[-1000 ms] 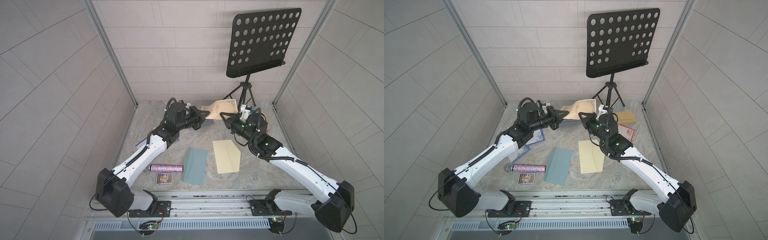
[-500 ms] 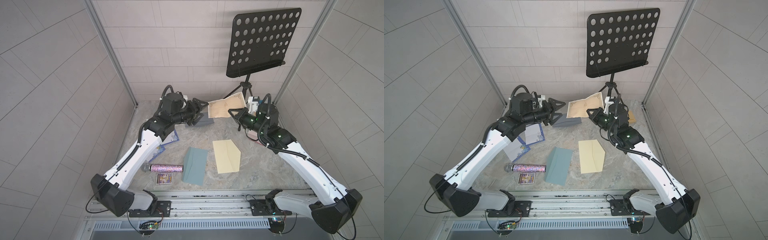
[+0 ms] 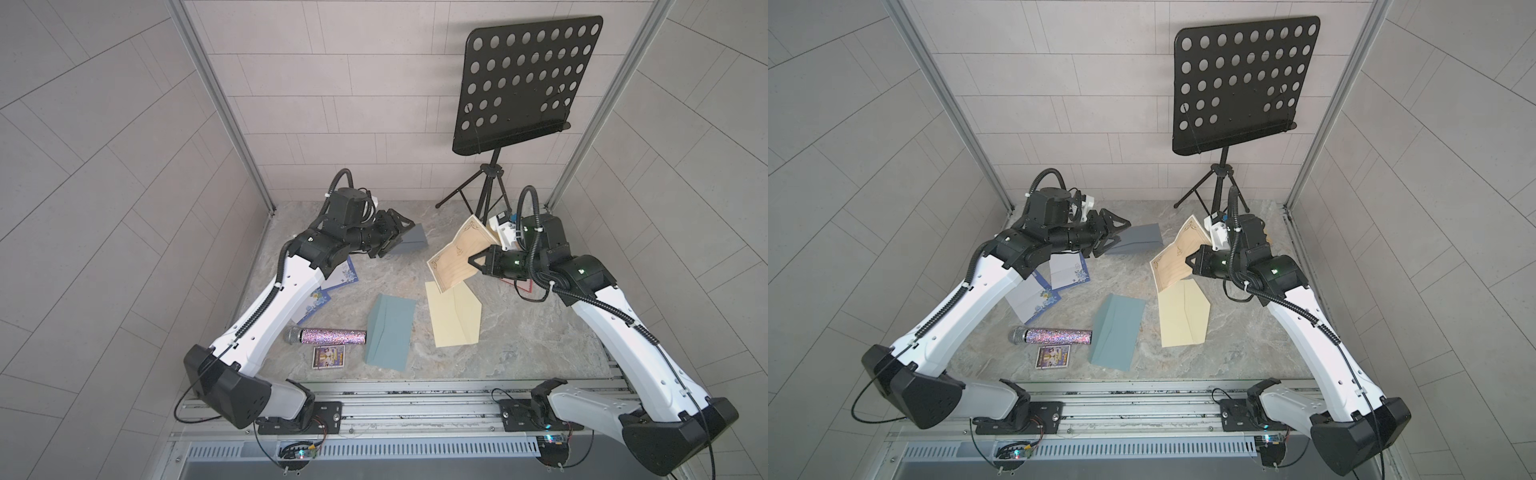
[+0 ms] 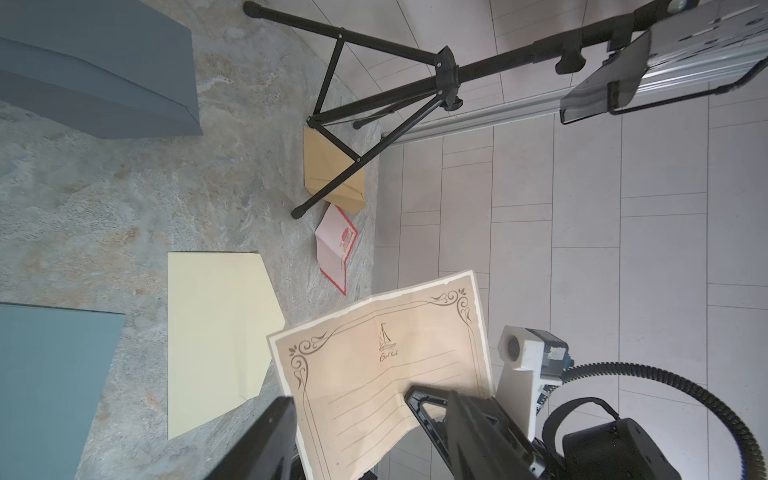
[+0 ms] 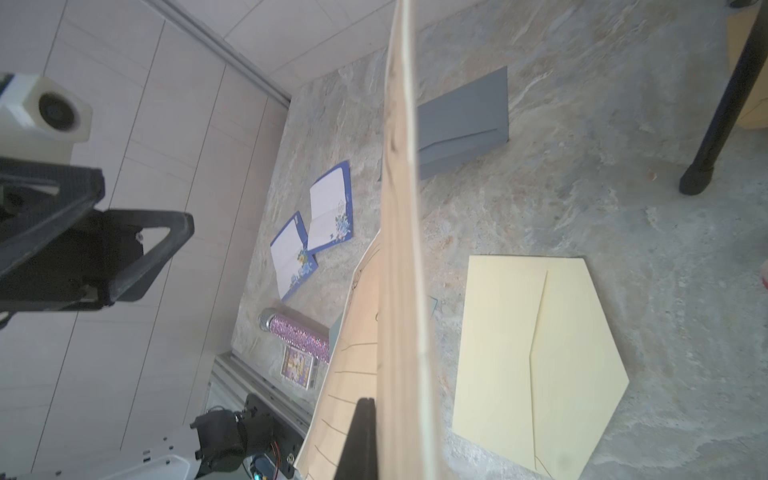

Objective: Take the letter paper out of the envelope
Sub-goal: Place the letter paper at the center of the board.

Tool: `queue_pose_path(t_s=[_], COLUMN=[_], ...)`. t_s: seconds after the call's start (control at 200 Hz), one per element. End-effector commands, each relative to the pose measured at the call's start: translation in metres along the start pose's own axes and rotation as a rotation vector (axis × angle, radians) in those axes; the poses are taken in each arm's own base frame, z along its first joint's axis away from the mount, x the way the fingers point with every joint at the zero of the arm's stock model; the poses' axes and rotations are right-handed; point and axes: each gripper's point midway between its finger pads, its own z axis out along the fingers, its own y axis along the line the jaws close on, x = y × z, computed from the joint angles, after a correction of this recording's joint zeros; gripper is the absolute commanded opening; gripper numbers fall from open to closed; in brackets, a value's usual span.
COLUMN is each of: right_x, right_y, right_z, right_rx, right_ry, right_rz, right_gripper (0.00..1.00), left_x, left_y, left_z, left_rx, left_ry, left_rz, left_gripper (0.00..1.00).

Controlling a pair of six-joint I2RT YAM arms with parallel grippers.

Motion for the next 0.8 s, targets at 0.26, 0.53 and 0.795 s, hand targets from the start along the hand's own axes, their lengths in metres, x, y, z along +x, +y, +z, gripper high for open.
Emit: queue_pose_path(t_s=[0.26,0.53,0.795], right_x=[0.037,0.058,0.085], right_y=[0.013,-0.053,-0.134], right_z=[0.001,-0.007,-0.025], right_rx=[-0.108,0.164,0.490], right_ry=[0.208,0.236,0.224], right_rz=[-0.034,0.080,0.258], right_gripper=[0.00,0.00,0.00], left_x=[0.034,0.044,0.068], left_y=[0.017,0.027,0.035], left_z=[0.017,0.013,0.023], left_rx=[-0.006,-0.032,-0.050], left_ry=[0.145,0.156,0.212], left_rz=[0.184,0.192,0.188], left_gripper=[0.53,0.51,0.49])
